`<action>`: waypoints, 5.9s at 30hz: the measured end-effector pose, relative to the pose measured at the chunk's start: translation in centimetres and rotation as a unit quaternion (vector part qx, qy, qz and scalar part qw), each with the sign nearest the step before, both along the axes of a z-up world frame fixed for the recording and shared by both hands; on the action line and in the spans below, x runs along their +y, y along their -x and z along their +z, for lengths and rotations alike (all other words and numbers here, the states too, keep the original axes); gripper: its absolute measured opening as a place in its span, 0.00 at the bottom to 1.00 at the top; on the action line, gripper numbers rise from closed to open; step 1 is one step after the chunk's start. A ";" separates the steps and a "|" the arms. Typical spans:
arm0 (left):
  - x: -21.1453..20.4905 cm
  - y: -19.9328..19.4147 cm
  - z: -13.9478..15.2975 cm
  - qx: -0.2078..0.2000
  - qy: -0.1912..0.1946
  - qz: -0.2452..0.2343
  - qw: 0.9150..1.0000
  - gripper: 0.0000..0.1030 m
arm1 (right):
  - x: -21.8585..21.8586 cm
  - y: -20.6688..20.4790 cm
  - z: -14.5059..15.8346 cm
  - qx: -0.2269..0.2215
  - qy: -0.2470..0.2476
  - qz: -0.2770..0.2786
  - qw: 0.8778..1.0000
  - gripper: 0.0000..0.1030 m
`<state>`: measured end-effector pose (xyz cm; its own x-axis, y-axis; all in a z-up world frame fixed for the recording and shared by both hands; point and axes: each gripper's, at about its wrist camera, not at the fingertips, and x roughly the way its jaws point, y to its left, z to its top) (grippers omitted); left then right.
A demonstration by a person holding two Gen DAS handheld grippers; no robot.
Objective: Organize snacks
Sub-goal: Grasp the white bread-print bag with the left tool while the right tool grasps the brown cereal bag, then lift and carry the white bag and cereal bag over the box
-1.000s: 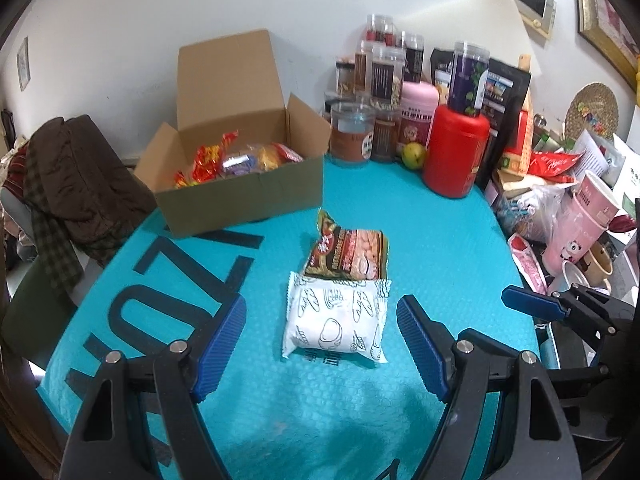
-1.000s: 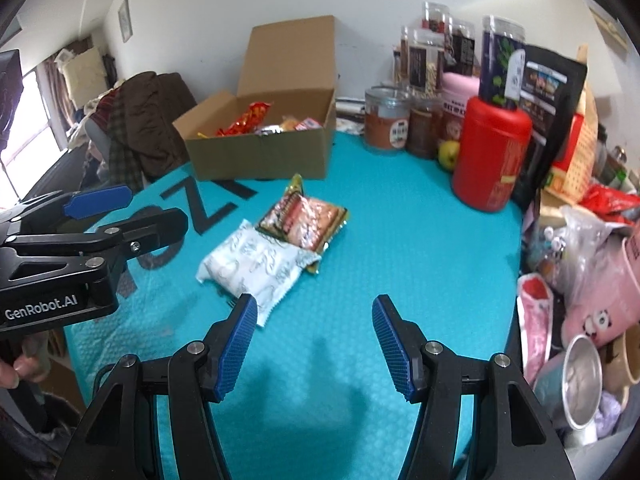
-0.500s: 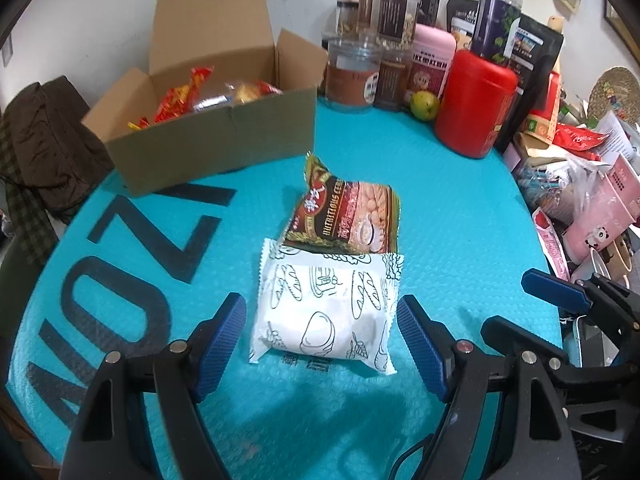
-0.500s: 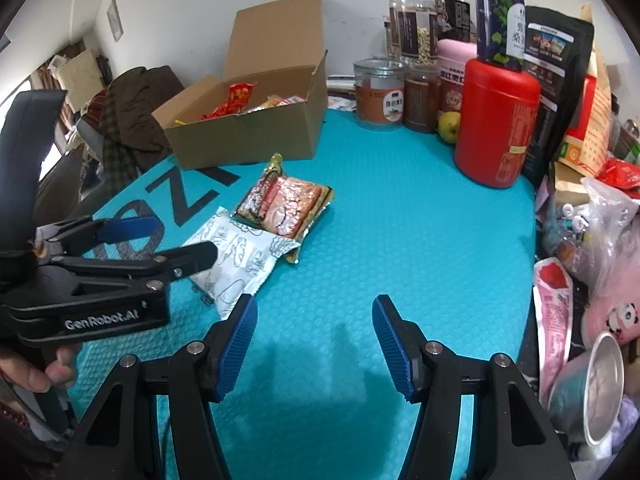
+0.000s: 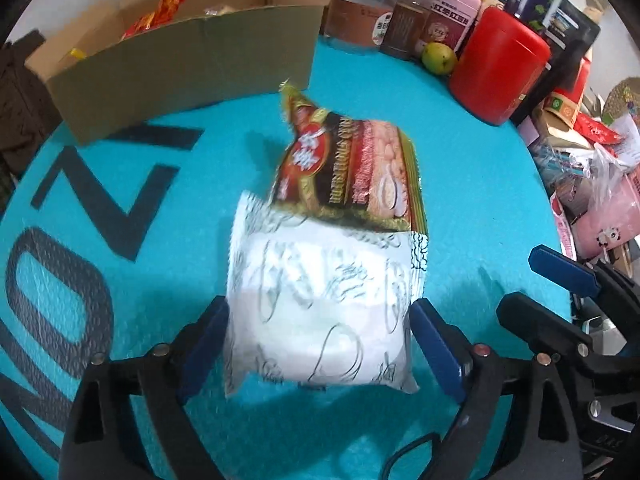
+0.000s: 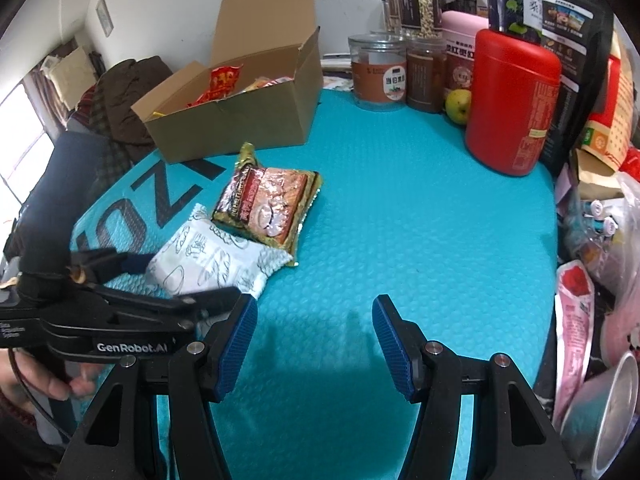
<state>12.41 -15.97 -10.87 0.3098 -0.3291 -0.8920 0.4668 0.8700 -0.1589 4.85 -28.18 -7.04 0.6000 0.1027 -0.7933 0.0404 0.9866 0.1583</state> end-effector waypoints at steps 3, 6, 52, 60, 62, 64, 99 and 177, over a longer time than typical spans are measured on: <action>-1.0 -0.1 -0.3 -0.013 -0.023 -0.015 1.000 0.94 | -0.1 -0.4 -0.3 0.006 -0.002 -0.002 1.000 0.59; -1.4 0.2 -0.5 -0.035 -0.034 -0.020 0.999 0.94 | -0.3 -0.8 -0.5 0.013 0.005 -0.009 1.000 0.59; 12.1 -6.1 0.4 -0.082 -0.014 0.139 0.987 0.63 | 5.3 -14.1 -4.2 0.063 0.031 -0.018 0.997 0.99; 11.7 -4.1 0.6 -0.072 -0.008 0.127 0.989 0.63 | 5.2 -12.2 -3.6 0.047 0.025 -0.012 0.999 0.70; 11.5 -3.2 0.7 -0.070 -0.007 0.122 0.990 0.63 | 5.1 -11.5 -3.5 0.047 0.020 -0.007 0.999 0.68; 11.4 -2.7 0.7 -0.067 -0.006 0.119 0.991 0.63 | 5.3 -10.7 -3.4 0.047 0.014 -0.001 0.999 0.67; 9.8 4.0 -0.6 -0.076 -0.038 0.071 0.994 0.66 | 6.4 -0.1 -3.1 0.060 -0.005 0.033 0.998 0.66; 11.6 -10.5 19.6 -0.293 0.092 0.098 0.947 0.66 | 8.7 -14.8 16.0 -0.211 0.016 0.123 0.970 0.61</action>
